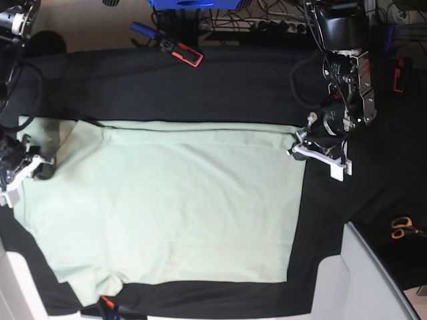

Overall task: Fold the T-shirt properly
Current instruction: 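Lift the shoulder edges and pull them toward the hem, then lay the folded shoulder edge down across the shirt body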

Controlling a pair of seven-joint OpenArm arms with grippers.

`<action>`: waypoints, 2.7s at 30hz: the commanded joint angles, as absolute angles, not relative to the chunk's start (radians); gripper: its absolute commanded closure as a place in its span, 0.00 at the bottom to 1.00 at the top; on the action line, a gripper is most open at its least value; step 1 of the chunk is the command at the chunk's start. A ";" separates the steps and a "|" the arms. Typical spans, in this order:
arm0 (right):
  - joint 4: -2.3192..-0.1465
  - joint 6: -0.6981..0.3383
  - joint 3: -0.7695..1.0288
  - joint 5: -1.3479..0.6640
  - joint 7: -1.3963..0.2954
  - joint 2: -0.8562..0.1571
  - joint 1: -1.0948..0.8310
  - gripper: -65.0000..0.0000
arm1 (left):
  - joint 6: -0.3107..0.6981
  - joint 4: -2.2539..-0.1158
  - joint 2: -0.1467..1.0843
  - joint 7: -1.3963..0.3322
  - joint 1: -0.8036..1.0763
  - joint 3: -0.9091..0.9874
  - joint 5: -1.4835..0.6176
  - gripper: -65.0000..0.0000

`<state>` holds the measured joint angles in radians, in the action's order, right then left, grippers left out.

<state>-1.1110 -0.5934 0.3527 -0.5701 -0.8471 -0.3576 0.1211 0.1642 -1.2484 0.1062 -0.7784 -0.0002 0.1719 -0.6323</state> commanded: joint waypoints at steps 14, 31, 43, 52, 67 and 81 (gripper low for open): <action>-1.050 -0.598 0.334 -0.549 -0.805 -0.400 0.219 1.00 | 0.173 -1.242 0.084 -0.768 -0.096 0.174 -0.447 1.00; -0.974 -0.601 0.308 -0.460 -0.746 -0.395 0.309 1.00 | 0.176 -1.136 0.087 -0.765 -0.205 0.173 -0.437 1.00; -0.961 -0.601 0.305 -0.458 -0.746 -0.397 0.351 1.00 | 0.177 -1.056 0.087 -0.765 -0.254 0.173 -0.437 1.00; -0.817 -0.602 0.157 -0.460 -0.639 -0.420 0.412 1.00 | 0.177 -1.055 0.107 -0.765 -0.255 0.142 -0.435 1.00; -0.748 -0.602 0.136 -0.458 -0.570 -0.426 0.440 1.00 | 0.179 -0.964 0.120 -0.763 -0.320 0.116 -0.421 1.00; -0.746 -0.598 0.012 -0.458 -0.510 -0.421 0.487 1.00 | 0.180 -0.960 0.099 -0.763 -0.341 0.117 -0.318 1.00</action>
